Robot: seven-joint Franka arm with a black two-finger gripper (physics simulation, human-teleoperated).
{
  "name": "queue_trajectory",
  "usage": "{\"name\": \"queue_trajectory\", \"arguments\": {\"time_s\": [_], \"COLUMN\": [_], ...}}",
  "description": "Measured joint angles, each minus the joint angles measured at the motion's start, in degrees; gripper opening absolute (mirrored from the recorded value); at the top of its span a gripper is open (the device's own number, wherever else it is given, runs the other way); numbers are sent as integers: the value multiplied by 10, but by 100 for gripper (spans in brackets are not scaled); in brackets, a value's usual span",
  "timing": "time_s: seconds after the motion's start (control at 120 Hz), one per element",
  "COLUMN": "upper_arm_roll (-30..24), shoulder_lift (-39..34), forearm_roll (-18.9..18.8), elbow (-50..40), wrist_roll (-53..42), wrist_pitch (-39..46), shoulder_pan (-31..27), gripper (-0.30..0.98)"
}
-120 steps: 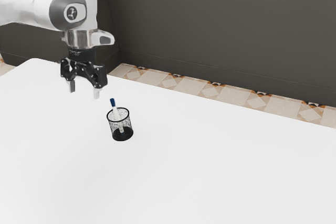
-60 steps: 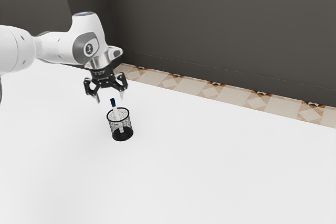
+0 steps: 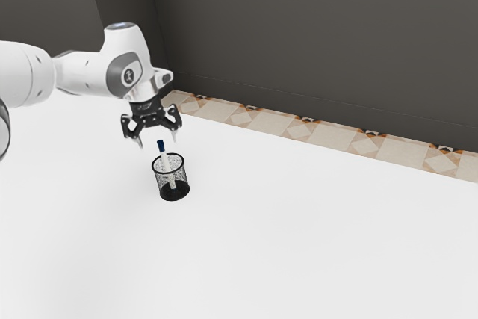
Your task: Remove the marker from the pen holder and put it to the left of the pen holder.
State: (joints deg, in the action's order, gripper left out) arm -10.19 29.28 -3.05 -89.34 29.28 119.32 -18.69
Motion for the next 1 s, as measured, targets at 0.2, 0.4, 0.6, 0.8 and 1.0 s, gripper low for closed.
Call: {"name": "queue_trajectory", "arguments": {"time_s": [0.2,0.4,0.6,0.8,1.0], "upper_arm_roll": [-2,-5,-10,-13,-14], "shoulder_lift": [0,2,1,1,2], "forearm_roll": [2,26,46,59,62], "elbow": [1,-3,-5,-13,-24], "wrist_roll": [-13,-22,-27,-30,-31], "wrist_pitch": [13,27,39,48,50], "shoulder_pan": [0,1,1,-3,-7], "gripper": [67,54,40,33,13]}}
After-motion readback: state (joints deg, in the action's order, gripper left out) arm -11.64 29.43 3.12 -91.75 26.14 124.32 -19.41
